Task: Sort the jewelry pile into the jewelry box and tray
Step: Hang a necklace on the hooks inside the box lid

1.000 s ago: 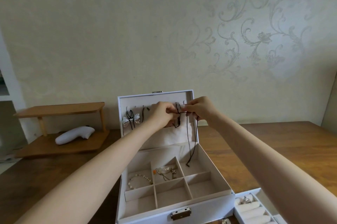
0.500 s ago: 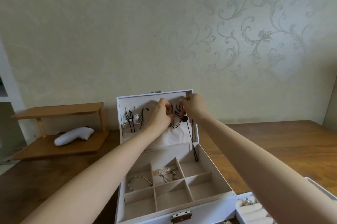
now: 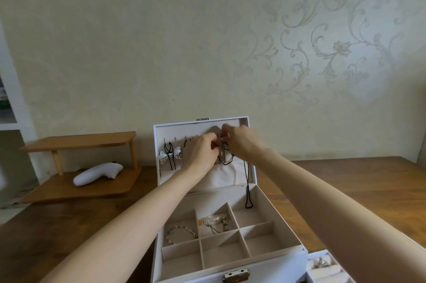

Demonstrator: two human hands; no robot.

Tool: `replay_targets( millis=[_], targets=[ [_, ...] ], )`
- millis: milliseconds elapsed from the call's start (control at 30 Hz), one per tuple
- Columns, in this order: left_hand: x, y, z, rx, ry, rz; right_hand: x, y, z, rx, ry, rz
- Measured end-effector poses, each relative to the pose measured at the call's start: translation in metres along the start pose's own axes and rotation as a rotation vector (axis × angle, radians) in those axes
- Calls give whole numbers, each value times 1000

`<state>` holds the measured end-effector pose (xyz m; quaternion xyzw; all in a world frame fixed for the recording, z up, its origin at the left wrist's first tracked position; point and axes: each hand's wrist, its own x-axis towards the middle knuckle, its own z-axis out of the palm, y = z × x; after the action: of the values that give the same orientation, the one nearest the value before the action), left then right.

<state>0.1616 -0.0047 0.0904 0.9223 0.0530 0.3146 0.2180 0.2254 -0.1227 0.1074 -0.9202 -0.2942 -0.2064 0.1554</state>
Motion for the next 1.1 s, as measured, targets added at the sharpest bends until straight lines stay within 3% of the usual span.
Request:
replay_targets(
  millis=[100,333,467,633,767,867,900,967,1033,1100],
  targets=[
    [-3,-3,1,39,-17,45,-9,3,5,-36,-4,-8],
    [-14,-3,7,-1,4,105,-63,14,24,83,176,-22],
    [-13,2,14,108,-51,272,-76,18,38,-17,134,-66],
    [-5,-2,23,117,-60,271,-76,22,40,95,135,-3],
    [3,-3,21,-92,186,308,-76,21,40,423,123,97],
    [16,-1,10,192,554,430,-80,18,42,509,78,133],
    [22,0,5,267,600,455,-81,17,42,513,68,136],
    [37,3,0,350,493,456,-84,18,42,501,48,149],
    [47,9,-1,422,228,350,-88,20,43,466,31,170],
    [54,15,1,453,88,254,-93,21,43,421,1,181]
  ],
)
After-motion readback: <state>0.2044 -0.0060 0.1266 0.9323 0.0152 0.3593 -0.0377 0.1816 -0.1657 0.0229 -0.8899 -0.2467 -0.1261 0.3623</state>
